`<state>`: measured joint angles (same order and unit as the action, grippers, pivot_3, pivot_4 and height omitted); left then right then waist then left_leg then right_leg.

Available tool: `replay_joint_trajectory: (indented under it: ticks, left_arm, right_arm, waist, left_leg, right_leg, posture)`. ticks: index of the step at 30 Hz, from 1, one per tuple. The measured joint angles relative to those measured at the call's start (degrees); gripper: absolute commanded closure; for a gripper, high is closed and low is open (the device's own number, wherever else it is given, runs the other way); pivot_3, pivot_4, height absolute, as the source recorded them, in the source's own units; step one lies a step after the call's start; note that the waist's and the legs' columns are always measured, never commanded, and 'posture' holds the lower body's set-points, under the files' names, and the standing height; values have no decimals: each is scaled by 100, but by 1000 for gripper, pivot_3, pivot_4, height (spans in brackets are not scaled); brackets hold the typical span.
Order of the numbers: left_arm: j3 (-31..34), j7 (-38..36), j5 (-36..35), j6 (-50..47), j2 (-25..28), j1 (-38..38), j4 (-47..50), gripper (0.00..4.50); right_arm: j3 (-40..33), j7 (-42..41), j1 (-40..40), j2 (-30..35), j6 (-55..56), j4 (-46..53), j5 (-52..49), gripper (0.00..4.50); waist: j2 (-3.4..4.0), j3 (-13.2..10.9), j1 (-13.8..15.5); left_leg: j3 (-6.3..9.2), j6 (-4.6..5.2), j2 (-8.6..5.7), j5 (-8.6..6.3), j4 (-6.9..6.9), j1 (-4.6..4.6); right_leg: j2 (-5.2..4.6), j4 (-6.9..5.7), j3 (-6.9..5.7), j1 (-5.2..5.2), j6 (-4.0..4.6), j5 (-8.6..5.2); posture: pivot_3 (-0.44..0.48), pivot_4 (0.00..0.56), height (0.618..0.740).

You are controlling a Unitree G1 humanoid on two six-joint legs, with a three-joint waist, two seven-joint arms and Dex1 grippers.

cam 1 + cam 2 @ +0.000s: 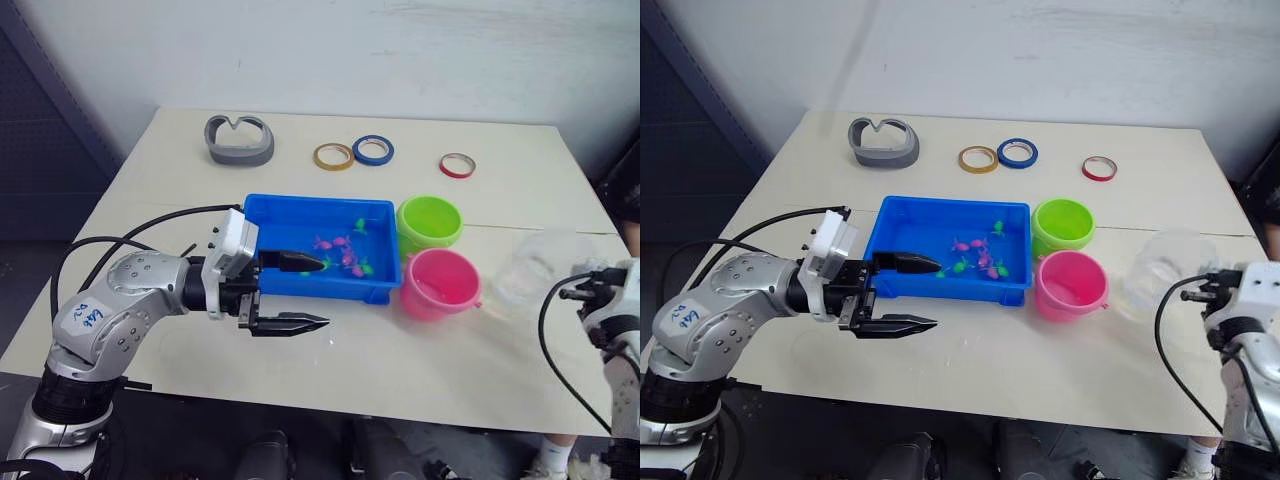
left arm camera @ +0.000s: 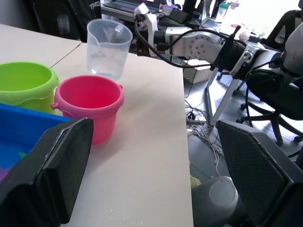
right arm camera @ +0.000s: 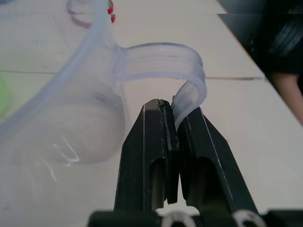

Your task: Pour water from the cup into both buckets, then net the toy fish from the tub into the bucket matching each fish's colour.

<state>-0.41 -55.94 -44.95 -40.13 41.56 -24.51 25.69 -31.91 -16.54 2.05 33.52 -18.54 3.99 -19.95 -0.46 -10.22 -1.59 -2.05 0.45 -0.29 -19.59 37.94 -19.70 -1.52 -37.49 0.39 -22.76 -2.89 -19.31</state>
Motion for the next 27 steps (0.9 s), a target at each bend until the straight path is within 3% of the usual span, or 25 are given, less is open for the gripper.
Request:
replay_joint_trajectory:
  ticks: [9,27]
  left_arm:
    - [-78,-123,159,101,-64,-47,-189,0]
    - [-81,-130,360,149,-105,-38,-191,0]
  right_arm:
    - [662,-72,-81,675,275,694,1151,4367]
    - [1520,-55,-96,1333,1642,547,3254,4367]
  waist:
    - [-3,-2,1]
    - [-5,-3,3]
  left_leg:
    - [1,0,0,0,0,-2]
    - [0,-1,0,1,0,-3]
  right_leg:
    - [0,5,-1,0,0,0]
    - [1,8,-1,0,0,0]
  posture:
    - [0,150,740]
    - [0,150,740]
